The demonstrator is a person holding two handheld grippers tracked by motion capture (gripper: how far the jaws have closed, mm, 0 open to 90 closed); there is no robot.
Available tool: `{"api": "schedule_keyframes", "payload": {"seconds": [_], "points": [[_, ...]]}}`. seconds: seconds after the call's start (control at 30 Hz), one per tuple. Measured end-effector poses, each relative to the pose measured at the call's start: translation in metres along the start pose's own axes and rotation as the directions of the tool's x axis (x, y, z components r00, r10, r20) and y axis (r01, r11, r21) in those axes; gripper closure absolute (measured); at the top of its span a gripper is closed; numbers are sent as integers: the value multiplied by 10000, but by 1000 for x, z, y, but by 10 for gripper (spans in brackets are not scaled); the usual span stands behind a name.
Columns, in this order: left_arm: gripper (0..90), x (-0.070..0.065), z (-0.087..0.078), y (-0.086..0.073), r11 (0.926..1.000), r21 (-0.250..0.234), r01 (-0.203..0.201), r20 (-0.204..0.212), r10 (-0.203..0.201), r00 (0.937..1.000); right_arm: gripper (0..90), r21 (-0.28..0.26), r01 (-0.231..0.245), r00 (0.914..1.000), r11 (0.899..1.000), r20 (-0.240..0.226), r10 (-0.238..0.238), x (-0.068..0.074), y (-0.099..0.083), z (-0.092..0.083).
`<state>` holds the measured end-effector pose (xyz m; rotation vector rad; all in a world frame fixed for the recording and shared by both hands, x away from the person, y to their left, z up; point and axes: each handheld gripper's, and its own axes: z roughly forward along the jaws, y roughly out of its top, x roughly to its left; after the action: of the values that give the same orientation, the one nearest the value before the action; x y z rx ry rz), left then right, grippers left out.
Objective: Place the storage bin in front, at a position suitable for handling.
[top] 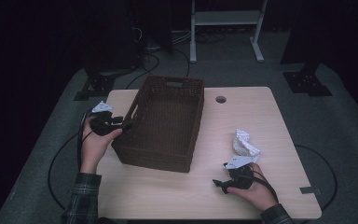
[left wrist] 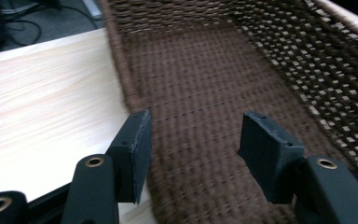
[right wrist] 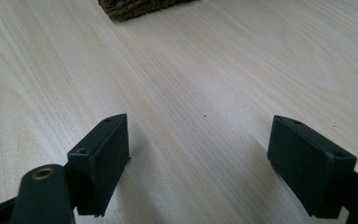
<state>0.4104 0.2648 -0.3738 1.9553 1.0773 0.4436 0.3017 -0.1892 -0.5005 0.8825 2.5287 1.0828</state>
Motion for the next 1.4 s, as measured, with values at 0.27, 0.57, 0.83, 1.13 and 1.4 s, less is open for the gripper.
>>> {"api": "schedule_keyframes", "payload": {"seconds": [0.27, 0.57, 0.83, 1.13, 1.4], "points": [[431, -25, 13, 7, 9992, 136, -364, 571, 356, 9977, 174, -87, 22, 10000, 10000, 7, -22, 1, 0, 1], [429, -54, 27, 16, 9970, 278, -728, 1156, 691, 9909, 165, -180, -12, 10000, 9998, 16, 12, 1, -1, 2], [416, -83, 40, 27, 9931, 398, -1101, 1583, 1025, 9821, 165, -199, -30, 10000, 9998, 23, 31, 1, -1, 3], [425, -107, 52, 35, 9908, 464, -1273, 1991, 1157, 9731, 165, -182, -25, 10000, 9998, 16, 25, 1, -1, 3], [433, -130, 62, 39, 9886, 454, -1437, 2366, 1292, 9630, 166, -171, -39, 10000, 9998, 14, 39, 1, -1, 2]]}}
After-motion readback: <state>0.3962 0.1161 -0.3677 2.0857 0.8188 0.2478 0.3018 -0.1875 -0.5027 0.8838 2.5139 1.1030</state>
